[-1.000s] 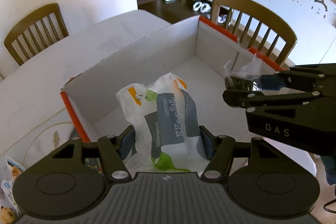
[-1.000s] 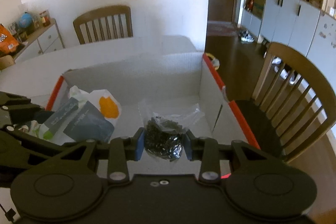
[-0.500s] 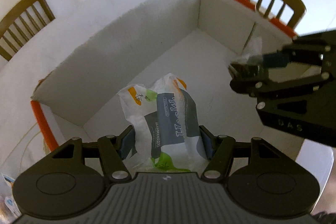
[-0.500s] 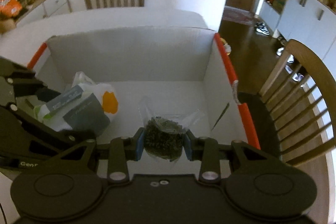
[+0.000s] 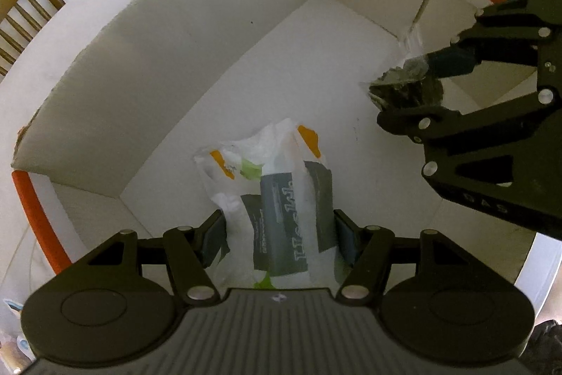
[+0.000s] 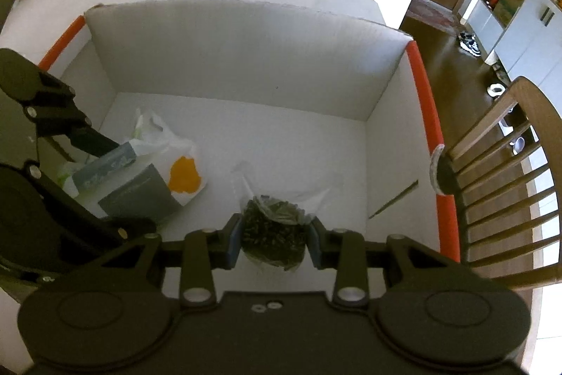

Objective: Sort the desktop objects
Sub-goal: 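Open the right tool to drop the tea bag while the left tool releases the bread bag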

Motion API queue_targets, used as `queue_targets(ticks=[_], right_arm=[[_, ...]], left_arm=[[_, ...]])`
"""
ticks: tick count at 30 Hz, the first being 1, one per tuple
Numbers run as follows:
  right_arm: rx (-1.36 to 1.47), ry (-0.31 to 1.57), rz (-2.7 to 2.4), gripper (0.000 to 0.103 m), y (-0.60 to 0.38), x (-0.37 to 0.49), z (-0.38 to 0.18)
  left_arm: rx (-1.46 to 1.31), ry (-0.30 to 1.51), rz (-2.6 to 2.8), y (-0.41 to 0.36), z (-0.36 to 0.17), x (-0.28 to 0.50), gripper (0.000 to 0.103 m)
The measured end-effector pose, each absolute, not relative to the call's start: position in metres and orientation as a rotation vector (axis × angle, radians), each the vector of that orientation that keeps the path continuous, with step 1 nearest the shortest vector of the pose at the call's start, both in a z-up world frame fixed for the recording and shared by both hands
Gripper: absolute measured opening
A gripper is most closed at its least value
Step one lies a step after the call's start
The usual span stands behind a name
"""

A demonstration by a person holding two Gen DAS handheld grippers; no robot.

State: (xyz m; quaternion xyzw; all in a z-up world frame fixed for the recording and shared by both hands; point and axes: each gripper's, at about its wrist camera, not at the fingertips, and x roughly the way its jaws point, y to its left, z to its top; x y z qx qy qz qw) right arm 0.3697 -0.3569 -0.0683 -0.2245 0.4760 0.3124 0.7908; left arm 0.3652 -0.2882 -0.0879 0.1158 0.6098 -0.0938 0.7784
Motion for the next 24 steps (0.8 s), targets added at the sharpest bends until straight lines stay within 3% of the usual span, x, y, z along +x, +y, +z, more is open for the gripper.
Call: queue_targets(ticks=[5, 10, 24], right_arm=[[-0.483, 1.028, 0.676, 0.041, -0.356, 0.367, -0.068], [-0.479, 1.018, 0.678, 0.054, -0.360, 0.375, -0.065], [-0.440, 0.967, 0.677, 0.070, -0.374, 0.368, -0.041]], left_arm=[[0.267, 1.343, -0.209, -0.289, -0.091, 0.362, 0.067], [0.267, 1.329, -0.202, -0.287, -0.082, 0.364, 0.083], [0.234, 1.239, -0.178, -0.289, -0.050, 0.341, 0.089]])
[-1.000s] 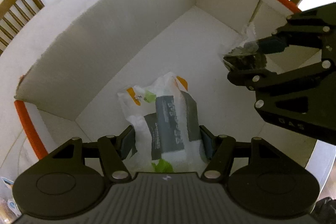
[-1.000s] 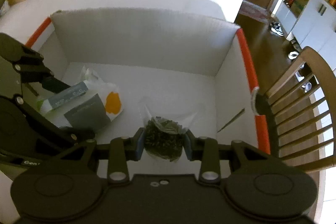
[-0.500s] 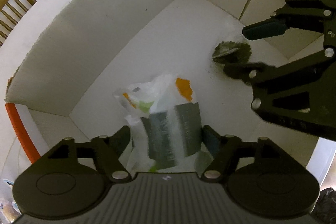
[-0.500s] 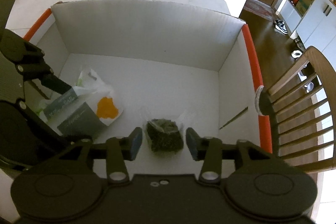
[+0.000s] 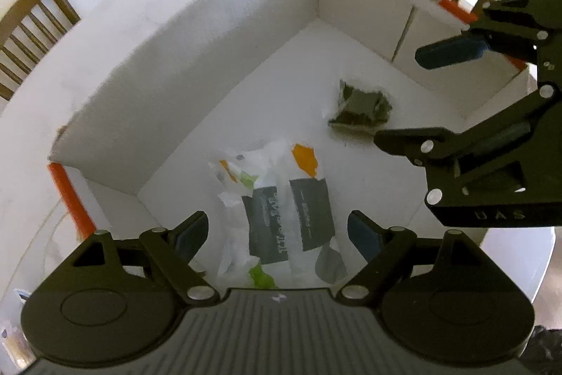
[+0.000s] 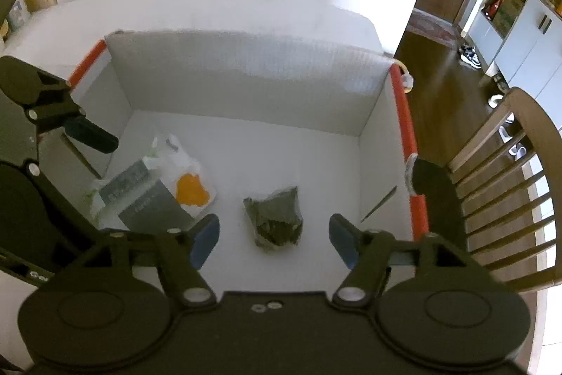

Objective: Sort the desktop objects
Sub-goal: 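Open the right tool to drop the tea bag while the left tool releases the bread bag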

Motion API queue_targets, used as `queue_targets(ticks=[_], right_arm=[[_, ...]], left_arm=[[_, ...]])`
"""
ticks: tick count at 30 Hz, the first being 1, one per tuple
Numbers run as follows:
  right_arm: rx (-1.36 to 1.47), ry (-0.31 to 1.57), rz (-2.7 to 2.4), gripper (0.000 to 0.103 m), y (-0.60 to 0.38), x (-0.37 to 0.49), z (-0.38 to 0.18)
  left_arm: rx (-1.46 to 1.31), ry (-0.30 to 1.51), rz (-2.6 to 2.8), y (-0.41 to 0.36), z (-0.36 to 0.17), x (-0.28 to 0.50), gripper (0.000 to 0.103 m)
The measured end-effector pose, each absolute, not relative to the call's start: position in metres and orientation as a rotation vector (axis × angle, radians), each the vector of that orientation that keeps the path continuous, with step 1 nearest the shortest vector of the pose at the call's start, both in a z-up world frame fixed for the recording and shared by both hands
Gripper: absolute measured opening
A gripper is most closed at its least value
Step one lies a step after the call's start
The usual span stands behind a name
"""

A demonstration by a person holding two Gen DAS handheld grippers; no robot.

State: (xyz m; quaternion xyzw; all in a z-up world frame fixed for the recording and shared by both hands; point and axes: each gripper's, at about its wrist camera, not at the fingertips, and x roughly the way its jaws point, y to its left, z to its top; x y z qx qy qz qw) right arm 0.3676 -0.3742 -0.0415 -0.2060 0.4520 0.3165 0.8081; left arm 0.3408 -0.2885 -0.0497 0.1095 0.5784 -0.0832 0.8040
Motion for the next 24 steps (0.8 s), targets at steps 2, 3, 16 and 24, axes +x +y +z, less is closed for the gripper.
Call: queue_targets(ticks=[2, 3, 16, 24], right_arm=[[-0.420, 0.958, 0.683, 0.071, -0.376, 0.367, -0.036], [-0.415, 0.955, 0.685, 0.071, -0.377, 0.366, -0.034], [-0.331, 0.877, 0.728, 0.079, -0.386, 0.349, 0.003], [-0.276, 0.852, 0.764, 0.080, -0.388, 0.335, 0.016]], left_arm=[[0.225, 1.219, -0.176, -0.289, -0.042, 0.340, 0.090], [0.221, 1.212, -0.179, -0.289, -0.039, 0.337, 0.092], [0.100, 1.068, -0.185, -0.272, -0.010, 0.317, 0.101], [0.073, 1.022, -0.146, -0.267, -0.003, 0.300, 0.101]])
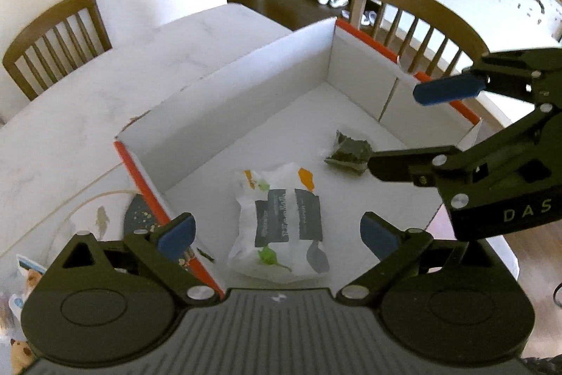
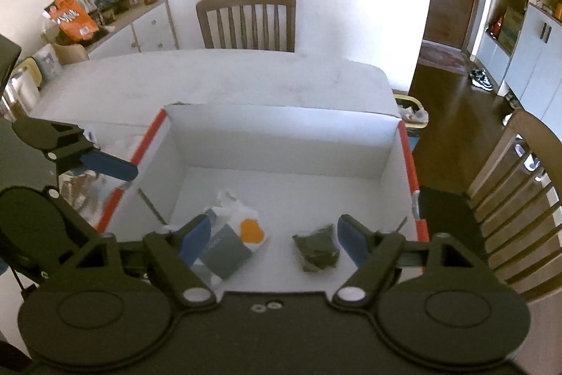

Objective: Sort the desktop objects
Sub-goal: 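Open the right tool to drop the tea bag while the left tool releases the bread bag, then withdraw both tools from the box back to the table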

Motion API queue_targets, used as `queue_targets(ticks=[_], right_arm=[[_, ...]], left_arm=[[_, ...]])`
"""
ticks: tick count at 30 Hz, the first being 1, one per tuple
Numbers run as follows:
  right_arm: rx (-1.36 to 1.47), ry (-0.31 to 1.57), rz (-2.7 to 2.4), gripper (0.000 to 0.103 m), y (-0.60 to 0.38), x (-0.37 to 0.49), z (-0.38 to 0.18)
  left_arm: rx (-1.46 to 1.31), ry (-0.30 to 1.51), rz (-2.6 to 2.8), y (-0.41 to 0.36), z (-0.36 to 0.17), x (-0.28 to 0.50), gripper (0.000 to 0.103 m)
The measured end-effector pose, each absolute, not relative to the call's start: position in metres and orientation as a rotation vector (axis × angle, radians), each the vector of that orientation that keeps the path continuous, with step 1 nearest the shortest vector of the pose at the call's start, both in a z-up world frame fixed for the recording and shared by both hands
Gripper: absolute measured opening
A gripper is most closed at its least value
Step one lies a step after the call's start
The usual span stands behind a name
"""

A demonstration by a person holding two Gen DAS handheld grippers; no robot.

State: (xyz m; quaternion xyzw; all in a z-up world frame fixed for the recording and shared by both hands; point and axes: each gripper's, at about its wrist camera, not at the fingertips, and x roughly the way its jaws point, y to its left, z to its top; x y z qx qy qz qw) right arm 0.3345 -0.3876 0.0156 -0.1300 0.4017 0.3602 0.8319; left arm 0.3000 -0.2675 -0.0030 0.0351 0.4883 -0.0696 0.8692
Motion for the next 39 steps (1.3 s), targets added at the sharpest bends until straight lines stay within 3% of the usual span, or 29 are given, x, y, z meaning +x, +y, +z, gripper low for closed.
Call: queue_targets(ticks=[24, 39], right_arm=[[-0.158, 0.765, 0.739, 0.080, -0.351, 0.251, 0.038], [-0.148, 0.725, 0.749, 0.080, -0.275, 0.187, 0.040]], left_arm=[[0.019, 0.769, 0.036, -0.216, 0.035, 0.180, 0.101], [0.001, 0.715, 0.122, -0.125, 0.030, 0.104, 0.101]])
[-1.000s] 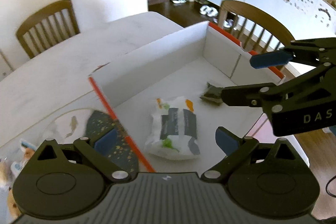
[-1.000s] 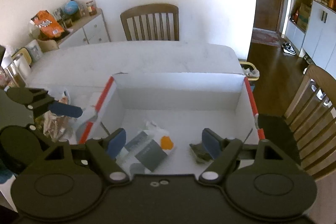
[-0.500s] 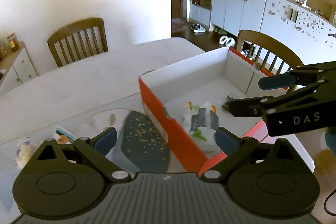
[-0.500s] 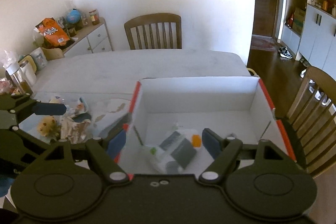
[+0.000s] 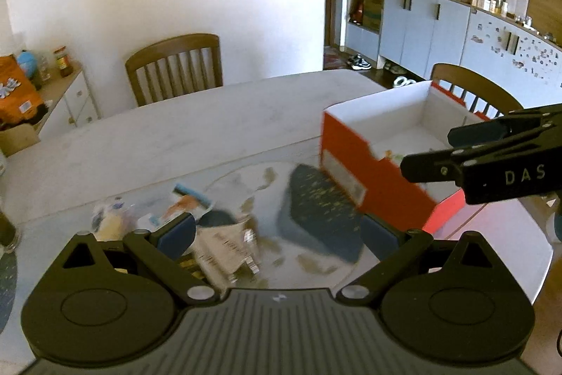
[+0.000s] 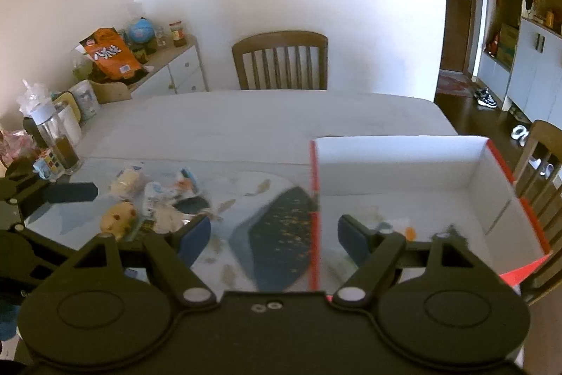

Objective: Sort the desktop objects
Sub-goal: 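Withdraw both tools from the box back to the table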

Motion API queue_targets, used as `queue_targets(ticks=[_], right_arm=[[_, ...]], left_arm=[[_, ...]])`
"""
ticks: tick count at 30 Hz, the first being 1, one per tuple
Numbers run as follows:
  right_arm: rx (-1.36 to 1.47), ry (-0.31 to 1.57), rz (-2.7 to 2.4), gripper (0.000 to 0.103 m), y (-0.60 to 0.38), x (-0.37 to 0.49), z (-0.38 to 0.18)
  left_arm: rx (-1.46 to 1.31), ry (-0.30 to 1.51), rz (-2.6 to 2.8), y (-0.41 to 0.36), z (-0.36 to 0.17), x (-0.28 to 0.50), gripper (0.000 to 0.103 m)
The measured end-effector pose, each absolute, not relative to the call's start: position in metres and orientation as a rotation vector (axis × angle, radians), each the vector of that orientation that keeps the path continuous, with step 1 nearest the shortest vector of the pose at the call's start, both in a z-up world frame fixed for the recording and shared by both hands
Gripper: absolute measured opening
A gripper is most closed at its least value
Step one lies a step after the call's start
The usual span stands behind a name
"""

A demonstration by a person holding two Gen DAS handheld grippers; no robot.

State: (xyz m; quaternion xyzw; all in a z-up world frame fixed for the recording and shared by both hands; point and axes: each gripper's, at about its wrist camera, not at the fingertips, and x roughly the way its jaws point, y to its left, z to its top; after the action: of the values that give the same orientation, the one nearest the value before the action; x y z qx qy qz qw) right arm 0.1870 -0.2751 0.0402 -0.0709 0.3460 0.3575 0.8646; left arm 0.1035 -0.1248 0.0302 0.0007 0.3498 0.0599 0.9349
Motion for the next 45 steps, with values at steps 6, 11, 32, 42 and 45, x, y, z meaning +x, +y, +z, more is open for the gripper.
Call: queue_targets(ticks=[6, 11, 32, 42, 45], right_arm=[[-0.155, 0.737, 0.759, 0.080, -0.244, 0.173, 0.029], [-0.161, 0.754, 0.769, 0.080, -0.222, 0.164, 0.018], [-0.239, 0.782, 0.794, 0.081, -0.162, 0.150, -0.028], [-0.260, 0.804, 0.805, 0.081, -0.134, 0.161, -0.051], [-0.270, 0.812, 0.801, 0.081, -0.126, 0.166, -0.060]], left_arm=[[-0.005, 0.711, 0.140, -0.097, 0.018, 0.082, 0.101], [-0.030, 0.720, 0.145, -0.076, 0.004, 0.070, 0.103], [-0.075, 0.798, 0.255, -0.039, -0.067, 0.053, 0.103], [-0.111, 0.809, 0.296, -0.033, -0.086, 0.061, 0.103], [-0.116, 0.816, 0.291, -0.034, -0.091, 0.065, 0.103]])
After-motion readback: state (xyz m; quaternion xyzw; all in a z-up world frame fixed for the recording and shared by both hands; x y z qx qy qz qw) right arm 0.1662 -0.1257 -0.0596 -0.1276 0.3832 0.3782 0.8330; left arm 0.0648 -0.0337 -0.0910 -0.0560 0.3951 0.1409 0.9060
